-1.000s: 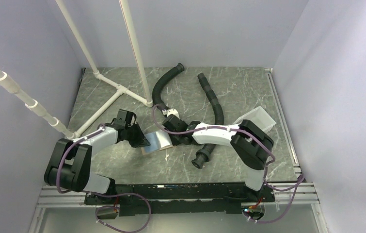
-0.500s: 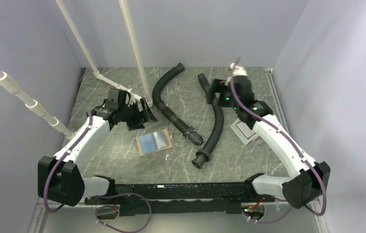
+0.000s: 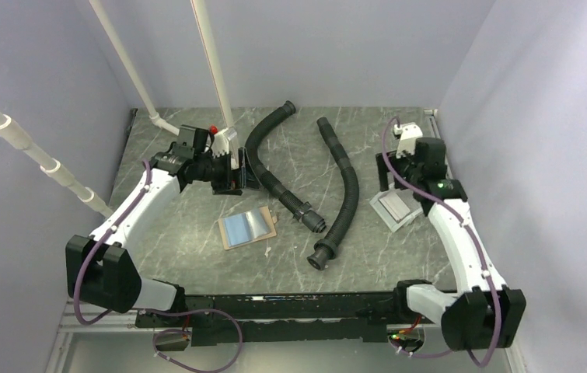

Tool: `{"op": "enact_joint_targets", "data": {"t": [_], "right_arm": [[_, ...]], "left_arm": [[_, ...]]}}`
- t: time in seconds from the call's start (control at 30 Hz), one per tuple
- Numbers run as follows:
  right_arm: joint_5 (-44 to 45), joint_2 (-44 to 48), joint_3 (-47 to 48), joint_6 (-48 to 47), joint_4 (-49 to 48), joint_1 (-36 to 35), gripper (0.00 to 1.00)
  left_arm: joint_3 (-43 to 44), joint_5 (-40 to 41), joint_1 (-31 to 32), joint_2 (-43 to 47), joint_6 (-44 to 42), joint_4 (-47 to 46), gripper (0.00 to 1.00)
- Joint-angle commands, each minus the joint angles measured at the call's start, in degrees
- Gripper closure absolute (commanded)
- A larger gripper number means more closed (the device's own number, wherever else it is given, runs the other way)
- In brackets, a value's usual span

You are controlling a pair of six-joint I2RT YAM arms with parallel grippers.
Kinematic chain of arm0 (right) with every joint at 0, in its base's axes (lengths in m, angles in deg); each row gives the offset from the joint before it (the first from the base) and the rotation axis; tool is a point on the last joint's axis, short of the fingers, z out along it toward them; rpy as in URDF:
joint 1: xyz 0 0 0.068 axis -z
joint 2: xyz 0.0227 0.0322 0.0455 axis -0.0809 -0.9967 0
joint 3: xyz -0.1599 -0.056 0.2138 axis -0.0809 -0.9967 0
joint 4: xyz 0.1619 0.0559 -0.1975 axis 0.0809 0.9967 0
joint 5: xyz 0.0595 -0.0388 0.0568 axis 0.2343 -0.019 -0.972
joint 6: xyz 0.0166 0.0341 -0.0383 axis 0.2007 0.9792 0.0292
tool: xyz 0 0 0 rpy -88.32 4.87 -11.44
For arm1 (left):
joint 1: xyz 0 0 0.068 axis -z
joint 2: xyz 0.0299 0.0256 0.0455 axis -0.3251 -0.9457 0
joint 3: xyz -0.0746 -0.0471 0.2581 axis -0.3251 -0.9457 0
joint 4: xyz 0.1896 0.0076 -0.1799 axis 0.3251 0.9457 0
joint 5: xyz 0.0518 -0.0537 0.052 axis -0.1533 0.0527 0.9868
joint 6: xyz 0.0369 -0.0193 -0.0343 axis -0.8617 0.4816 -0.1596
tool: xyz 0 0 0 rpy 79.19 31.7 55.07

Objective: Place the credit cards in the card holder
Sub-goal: Pick up the credit card from the storage box.

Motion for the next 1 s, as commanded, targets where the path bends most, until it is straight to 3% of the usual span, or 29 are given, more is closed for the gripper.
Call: {"op": "enact_joint_targets", "data": {"t": [0.0,0.07,0.17,0.33,0.63,0.97], "right_arm": [[-13.6,-5.2,4.0,-19.9,6.9,12.3,0.08],[-17.8,-5.4,2.8,-21.2,5.5,17.0,0.02],[-19.3,-6.2,2.6,-19.2,2.8,17.8,0.01],[-29.4,-14.3,6.9,-25.2,7.4,19.0,0.00],[-33.5,-24.6,12.3,-29.1,13.5,20.2,0.01],[-36.5,-25.2,6.5,-26.4,8.4,22.4,0.01]], "left_arm": [[-0.2,0.9,0.3,0.4,-5.4,0.5,0.04],[-0.2,4.6,0.3,0.2,-6.8,2.2,0.03],[-0.4,8.3,0.3,1.0,-8.0,3.7,0.04],[-1.2,6.6,0.3,2.6,-8.2,2.3,0.03],[-0.5,5.5,0.3,2.2,-8.7,2.8,0.04],[-0.3,4.6,0.7,1.3,-8.9,3.0,0.05]]}}
